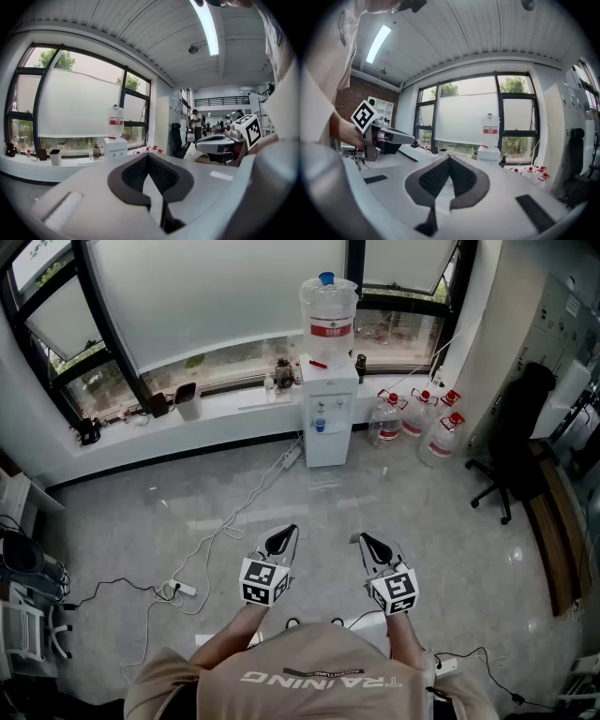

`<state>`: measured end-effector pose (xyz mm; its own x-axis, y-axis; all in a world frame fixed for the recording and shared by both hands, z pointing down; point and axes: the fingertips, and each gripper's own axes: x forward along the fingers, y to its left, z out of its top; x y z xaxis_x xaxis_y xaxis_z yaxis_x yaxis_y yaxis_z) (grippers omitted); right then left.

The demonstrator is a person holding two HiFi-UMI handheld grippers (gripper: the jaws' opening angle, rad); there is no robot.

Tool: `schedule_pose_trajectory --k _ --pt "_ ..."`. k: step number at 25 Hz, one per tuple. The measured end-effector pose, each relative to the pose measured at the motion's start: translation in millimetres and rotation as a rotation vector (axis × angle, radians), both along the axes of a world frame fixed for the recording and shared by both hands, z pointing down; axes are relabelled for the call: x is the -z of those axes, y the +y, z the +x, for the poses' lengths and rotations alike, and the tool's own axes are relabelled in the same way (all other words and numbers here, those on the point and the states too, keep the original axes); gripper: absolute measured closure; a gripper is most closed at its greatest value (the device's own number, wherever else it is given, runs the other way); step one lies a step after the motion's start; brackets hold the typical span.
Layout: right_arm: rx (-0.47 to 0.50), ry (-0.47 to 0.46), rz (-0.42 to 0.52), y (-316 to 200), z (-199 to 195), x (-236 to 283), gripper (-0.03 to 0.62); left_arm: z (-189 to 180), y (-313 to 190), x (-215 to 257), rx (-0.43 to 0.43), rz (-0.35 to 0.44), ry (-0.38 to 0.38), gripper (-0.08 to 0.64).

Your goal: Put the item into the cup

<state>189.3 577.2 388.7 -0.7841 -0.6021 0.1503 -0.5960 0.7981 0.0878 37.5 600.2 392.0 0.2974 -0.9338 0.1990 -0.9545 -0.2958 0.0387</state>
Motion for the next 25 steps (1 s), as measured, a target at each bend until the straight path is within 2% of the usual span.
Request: schedule_pose_trajectory --k 7,13,25 --pt "0.005 0.001 0.014 4.3 -4.0 7.9 0.581 -3.9 2.7 6.5 -0.003 0.013 -0.005 0.552" --pt "-0.009 -0.017 0.006 5.9 -6.6 7.6 0.581 -5.4 4.6 0.6 -0.016 -0.009 -0.005 0.552" --pt "-0.059 0.002 -0.016 -3.4 -31.1 -10.2 0.581 -43.1 0.1 -21.9 -0.001 -0.039 -0.002 0.552"
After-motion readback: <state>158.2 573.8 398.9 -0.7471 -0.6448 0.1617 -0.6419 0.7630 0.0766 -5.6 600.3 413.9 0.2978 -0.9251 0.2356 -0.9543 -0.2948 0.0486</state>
